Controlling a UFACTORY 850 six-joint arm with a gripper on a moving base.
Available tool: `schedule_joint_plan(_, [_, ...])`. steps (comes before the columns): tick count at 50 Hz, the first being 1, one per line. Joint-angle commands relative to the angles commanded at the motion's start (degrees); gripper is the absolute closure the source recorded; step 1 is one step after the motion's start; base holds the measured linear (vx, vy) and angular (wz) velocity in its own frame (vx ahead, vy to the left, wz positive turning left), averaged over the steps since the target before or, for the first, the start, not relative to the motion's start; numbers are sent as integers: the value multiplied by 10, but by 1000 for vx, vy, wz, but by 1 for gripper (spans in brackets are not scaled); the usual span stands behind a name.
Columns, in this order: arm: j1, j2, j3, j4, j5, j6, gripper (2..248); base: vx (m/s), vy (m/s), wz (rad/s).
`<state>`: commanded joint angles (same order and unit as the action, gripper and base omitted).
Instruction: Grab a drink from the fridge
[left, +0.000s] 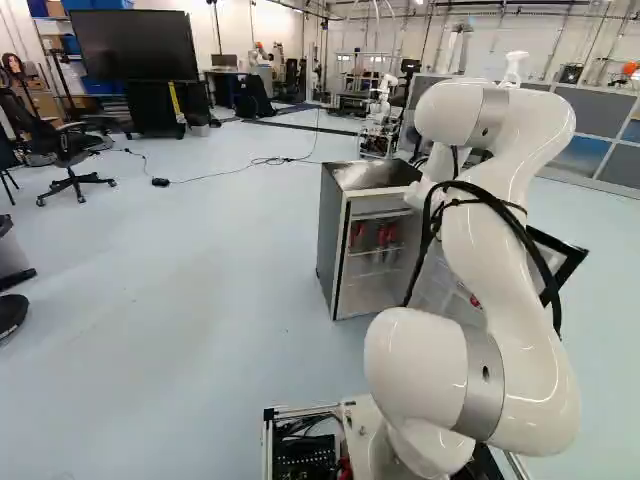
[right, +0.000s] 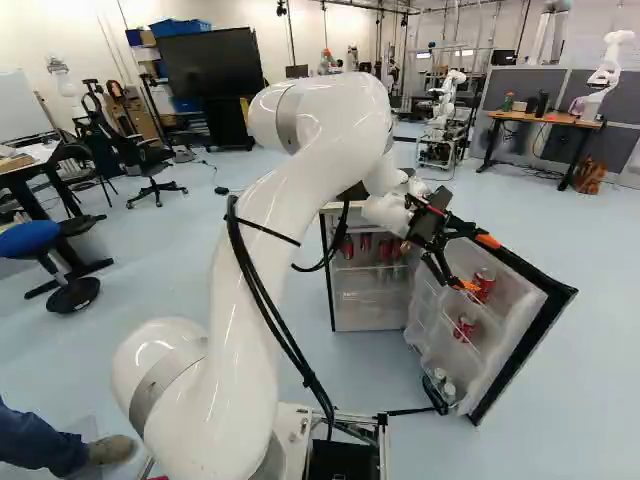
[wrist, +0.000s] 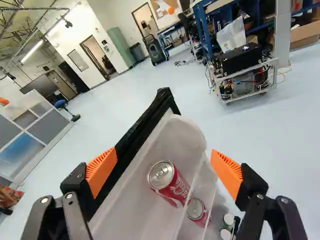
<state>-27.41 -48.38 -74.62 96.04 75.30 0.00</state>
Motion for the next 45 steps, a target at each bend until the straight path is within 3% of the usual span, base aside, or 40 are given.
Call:
schedule_joint_plan(22, [7, 40, 77, -11, 0, 0, 3, 0, 0, 0])
schedule_joint_plan(45, [29, 93, 177, -121, 0, 0, 3, 0, 0, 0])
